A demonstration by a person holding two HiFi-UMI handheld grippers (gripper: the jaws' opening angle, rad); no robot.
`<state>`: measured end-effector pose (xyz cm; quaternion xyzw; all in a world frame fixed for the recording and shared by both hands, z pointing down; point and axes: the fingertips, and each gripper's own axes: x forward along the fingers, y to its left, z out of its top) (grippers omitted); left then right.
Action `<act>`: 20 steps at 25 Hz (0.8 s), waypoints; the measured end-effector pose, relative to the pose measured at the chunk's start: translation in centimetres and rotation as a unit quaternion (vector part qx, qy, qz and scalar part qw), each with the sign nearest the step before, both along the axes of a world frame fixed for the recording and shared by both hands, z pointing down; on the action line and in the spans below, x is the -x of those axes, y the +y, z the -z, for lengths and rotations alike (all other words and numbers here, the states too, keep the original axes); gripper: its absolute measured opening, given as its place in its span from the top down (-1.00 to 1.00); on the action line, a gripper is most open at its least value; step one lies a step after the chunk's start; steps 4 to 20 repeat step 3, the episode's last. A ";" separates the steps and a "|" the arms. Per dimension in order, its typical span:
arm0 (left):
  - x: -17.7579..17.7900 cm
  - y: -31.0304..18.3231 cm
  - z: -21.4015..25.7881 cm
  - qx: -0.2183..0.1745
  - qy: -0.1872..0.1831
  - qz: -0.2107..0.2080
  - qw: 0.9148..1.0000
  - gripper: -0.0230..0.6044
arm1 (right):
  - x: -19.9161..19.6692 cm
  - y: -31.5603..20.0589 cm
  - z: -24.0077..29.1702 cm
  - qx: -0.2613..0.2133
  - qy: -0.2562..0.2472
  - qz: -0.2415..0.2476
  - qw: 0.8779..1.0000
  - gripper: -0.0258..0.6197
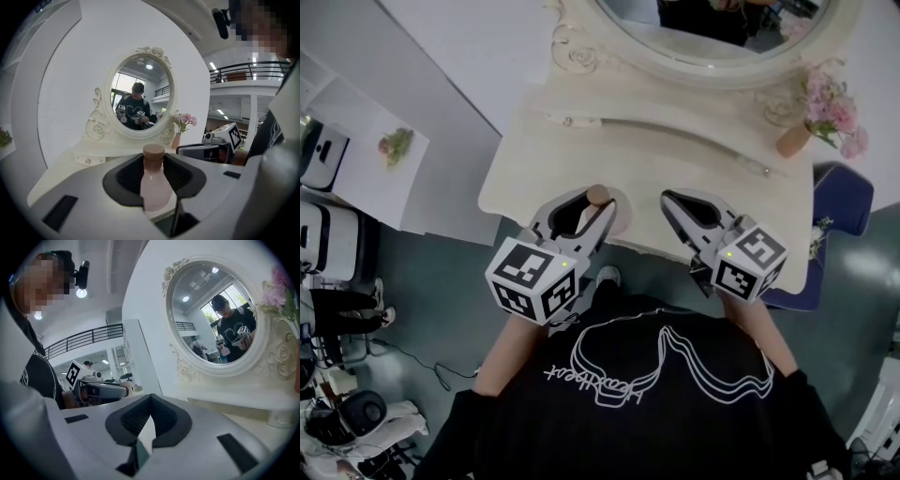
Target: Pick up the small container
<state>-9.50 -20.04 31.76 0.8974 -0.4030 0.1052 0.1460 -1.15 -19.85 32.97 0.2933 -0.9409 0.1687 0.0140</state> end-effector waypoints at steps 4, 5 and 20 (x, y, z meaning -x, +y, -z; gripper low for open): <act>0.3 -0.2 -0.2 0.000 0.001 0.000 1.000 0.49 | 0.3 -0.1 -0.1 0.001 0.000 0.001 1.000 0.90; 0.3 -0.2 -0.2 0.000 0.001 0.000 1.000 0.49 | 0.3 -0.1 -0.1 0.001 0.000 0.001 1.000 0.90; 0.3 -0.2 -0.2 0.000 0.001 0.000 1.000 0.49 | 0.3 -0.1 -0.1 0.001 0.000 0.001 1.000 0.90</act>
